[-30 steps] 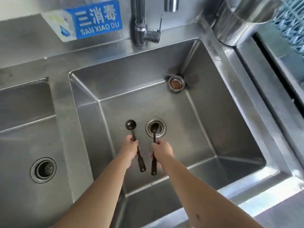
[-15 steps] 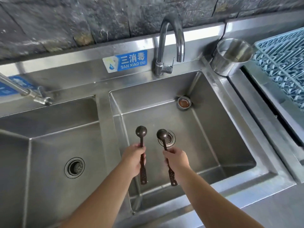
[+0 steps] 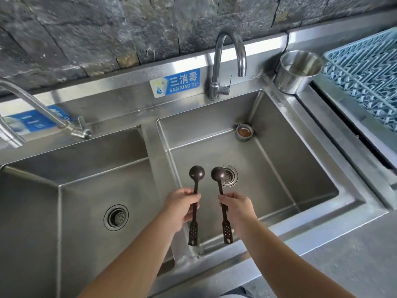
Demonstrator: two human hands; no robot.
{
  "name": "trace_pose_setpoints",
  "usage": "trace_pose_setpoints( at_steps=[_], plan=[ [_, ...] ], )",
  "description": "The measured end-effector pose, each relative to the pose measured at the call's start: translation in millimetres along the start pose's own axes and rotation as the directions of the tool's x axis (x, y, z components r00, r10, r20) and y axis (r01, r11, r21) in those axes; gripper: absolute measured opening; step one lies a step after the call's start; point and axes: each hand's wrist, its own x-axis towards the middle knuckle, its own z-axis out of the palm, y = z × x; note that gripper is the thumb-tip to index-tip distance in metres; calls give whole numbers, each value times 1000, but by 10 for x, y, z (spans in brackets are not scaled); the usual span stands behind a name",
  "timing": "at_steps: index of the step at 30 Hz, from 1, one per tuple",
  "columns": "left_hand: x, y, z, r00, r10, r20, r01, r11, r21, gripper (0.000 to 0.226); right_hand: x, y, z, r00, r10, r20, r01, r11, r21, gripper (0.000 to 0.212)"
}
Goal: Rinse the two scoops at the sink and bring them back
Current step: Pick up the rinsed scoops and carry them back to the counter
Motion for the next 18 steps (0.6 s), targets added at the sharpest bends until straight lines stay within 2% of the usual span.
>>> trace_pose_setpoints(
  at_steps=[5,9,14,18],
  plan=[
    [-281,-115,-145,988,117,104,-128,987,100,6,-496,233,-3,997,-27,-71,40,981,191,12],
    [-578,-295,-274,953,182,240,-235,948,214,6,-1072,509,-29,984,-76,-160,118,955,271,13],
    [-1051,-584,-312,902,175,395,-322,881,346,6,-1866,1065,-128,959,-69,-276,175,907,382,14],
    [-1487,-916,-173,822,132,554,-436,771,463,12,-2432,1617,-316,905,-1,-426,211,870,446,18]
  ],
)
